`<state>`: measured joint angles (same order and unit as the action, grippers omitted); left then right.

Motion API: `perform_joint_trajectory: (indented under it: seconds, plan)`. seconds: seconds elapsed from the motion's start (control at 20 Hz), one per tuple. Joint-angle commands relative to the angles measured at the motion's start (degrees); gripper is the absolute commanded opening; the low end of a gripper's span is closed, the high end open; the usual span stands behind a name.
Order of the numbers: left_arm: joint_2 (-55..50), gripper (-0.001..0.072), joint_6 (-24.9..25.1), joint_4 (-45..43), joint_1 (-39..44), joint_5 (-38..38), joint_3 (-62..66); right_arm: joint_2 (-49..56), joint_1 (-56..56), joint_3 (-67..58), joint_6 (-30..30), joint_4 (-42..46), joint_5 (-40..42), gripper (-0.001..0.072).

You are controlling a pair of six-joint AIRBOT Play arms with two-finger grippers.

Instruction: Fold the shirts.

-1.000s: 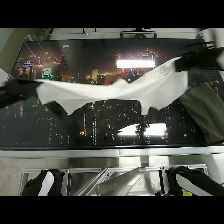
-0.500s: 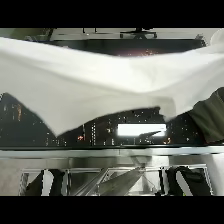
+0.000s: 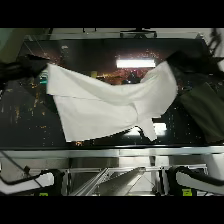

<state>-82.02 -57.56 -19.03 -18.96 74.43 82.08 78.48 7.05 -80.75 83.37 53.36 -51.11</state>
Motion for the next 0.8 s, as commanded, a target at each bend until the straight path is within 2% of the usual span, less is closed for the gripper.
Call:
perform_joint_trajectory:
  seconds: [0.0,0.15,0.25,0.35,0.45,0.55,0.7,0.75]
  plan:
    - [-18.56,0.0611,-3.3,-4.94,0.81,2.14,9.53,14.71,-1.4,1.05,-2.56,-4.98,7.91,0.0617]
    - [-24.26,0.061,-9.84,-9.27,-3.58,10.71,16.44,14.84,-0.92,1.05,-11.06,-6.47,7.1,0.0617]
    - [-23.32,0.0609,-12.37,-14.99,-4.83,15.69,15.72,12.55,0.85,1.05,-12.5,-4.59,2.69,0.0619]
    - [-19.3,0.0609,-12.85,-20.74,-4.07,16.46,9.05,10.34,3.54,1.05,-12.46,-1.25,-4.48,0.0619]
    - [-14.03,0.061,-11.34,-24.5,-2.54,13.27,-1.01,9.14,6.67,1.14,-12.44,1.57,-12.44,0.0619]
    - [-9.9,0.061,-9.18,-25.35,-1.14,6.91,-10.64,9.09,9.51,2.38,-12.31,3.3,-19.19,0.0619]
    - [-9.62,0.0609,-7.45,-24.35,-0.37,-2.99,-15.87,9.09,13.16,7.3,-12.24,4.5,-19.61,0.0619]
    - [-11.06,0.0609,-7.39,-24.35,-0.17,-4.15,-15.04,9.11,14.01,8.87,-12.24,4.52,-18.73,0.0619]
